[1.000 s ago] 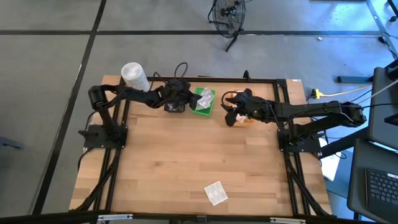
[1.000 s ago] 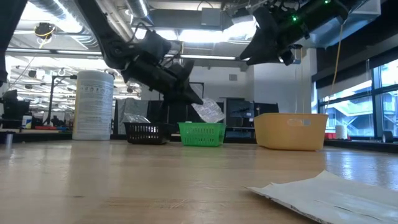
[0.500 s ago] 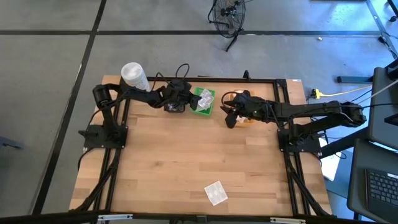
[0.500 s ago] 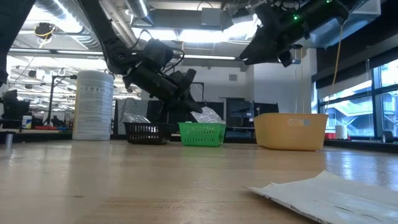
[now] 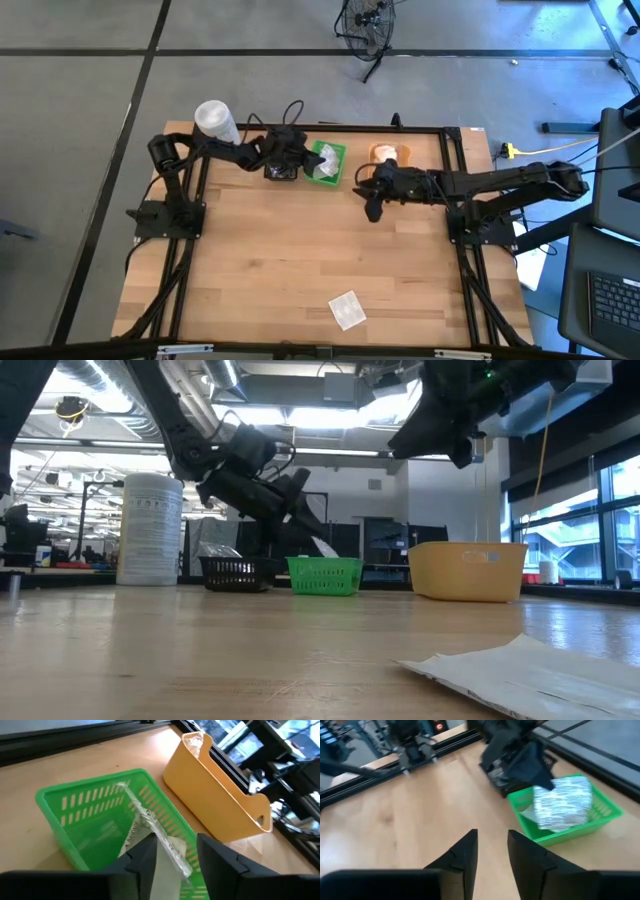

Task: Pick & Place Travel size toiletries
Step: Put the white bandage pack into the green bin

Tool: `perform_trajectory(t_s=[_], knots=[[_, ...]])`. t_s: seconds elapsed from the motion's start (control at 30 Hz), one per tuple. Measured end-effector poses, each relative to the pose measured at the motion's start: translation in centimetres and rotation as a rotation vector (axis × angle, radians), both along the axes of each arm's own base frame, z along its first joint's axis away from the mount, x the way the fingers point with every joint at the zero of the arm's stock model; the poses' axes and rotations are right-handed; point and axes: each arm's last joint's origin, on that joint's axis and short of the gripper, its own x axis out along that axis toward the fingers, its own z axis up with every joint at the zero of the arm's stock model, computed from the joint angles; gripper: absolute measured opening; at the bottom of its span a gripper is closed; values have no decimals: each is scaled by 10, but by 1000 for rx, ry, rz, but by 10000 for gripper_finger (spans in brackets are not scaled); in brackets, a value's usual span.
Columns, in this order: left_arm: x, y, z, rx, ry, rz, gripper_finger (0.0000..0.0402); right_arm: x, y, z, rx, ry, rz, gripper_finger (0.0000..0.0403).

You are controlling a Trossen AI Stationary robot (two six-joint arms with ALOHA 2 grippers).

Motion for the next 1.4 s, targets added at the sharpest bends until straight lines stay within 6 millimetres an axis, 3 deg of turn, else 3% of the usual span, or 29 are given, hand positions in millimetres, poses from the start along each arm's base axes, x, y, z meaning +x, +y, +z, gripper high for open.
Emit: perform_trajectory(t_s=[0.33, 0.53, 0.73, 1.0, 1.17, 1.4], knots=[[-4, 2, 2, -26, -19, -92, 162, -6, 49, -5, 55, 39, 161, 79], [-13, -3, 19, 13, 40, -110, 152, -4, 78, -20, 87, 94, 235, 64], [-28, -15, 37, 63, 174, -91, 144, 2, 95, -39, 103, 159, 259, 51], [-37, -62, 56, 158, 332, -249, 129, 3, 119, -63, 181, 267, 390, 31], [-29, -101, 57, 254, 362, -387, 105, 5, 133, -78, 218, 320, 476, 6], [-22, -137, 57, 293, 346, -520, 73, 10, 155, -94, 271, 308, 604, 10]])
